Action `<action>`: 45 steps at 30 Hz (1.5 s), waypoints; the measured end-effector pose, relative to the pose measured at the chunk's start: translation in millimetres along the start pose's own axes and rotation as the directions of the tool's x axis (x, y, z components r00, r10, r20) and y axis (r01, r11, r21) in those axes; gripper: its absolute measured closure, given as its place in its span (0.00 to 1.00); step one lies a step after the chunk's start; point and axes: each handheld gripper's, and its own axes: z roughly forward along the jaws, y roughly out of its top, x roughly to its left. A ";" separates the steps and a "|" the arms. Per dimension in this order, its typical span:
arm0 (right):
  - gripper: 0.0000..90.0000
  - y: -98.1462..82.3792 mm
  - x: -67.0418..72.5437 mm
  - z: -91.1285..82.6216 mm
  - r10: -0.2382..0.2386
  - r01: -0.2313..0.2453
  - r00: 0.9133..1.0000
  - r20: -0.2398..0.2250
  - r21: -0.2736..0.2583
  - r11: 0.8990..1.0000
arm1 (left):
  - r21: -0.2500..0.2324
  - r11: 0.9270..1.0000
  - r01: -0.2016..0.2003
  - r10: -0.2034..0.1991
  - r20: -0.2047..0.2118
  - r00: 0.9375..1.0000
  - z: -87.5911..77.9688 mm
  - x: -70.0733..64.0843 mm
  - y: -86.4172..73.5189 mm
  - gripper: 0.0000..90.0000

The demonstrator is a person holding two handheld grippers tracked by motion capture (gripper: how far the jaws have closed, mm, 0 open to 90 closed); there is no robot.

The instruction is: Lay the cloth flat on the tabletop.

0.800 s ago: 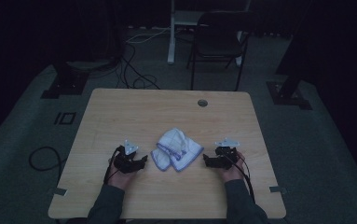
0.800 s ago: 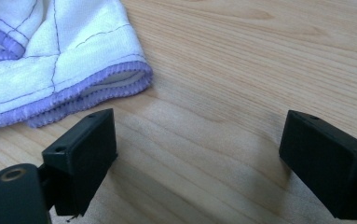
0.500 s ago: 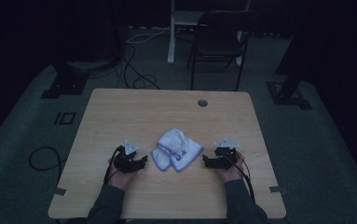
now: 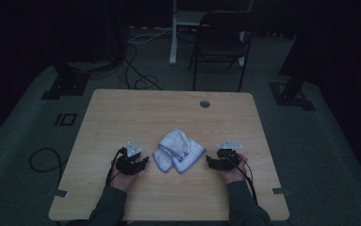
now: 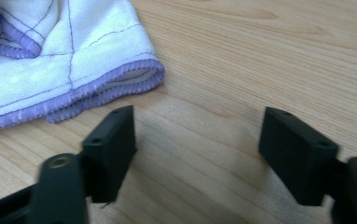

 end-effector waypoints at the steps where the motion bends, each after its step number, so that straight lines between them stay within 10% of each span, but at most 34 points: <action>1: 0.41 -0.1 0.5 -0.8 0.003 -0.003 1.000 0.002 -0.002 1.000 | 0.001 1.000 0.002 -0.002 0.002 1.000 -0.3 0.3 -0.1 0.66; 25: 0.63 3.1 27.8 -23.1 -0.063 0.055 0.995 -0.083 -0.101 0.993 | -0.050 0.998 -0.042 0.044 0.047 0.998 -17.3 -21.1 1.2 0.65; 45: 0.72 4.1 58.4 -16.8 -0.143 0.128 0.975 -0.169 -0.101 0.987 | -0.052 0.993 -0.103 0.110 0.147 0.983 -10.3 -56.2 4.4 0.61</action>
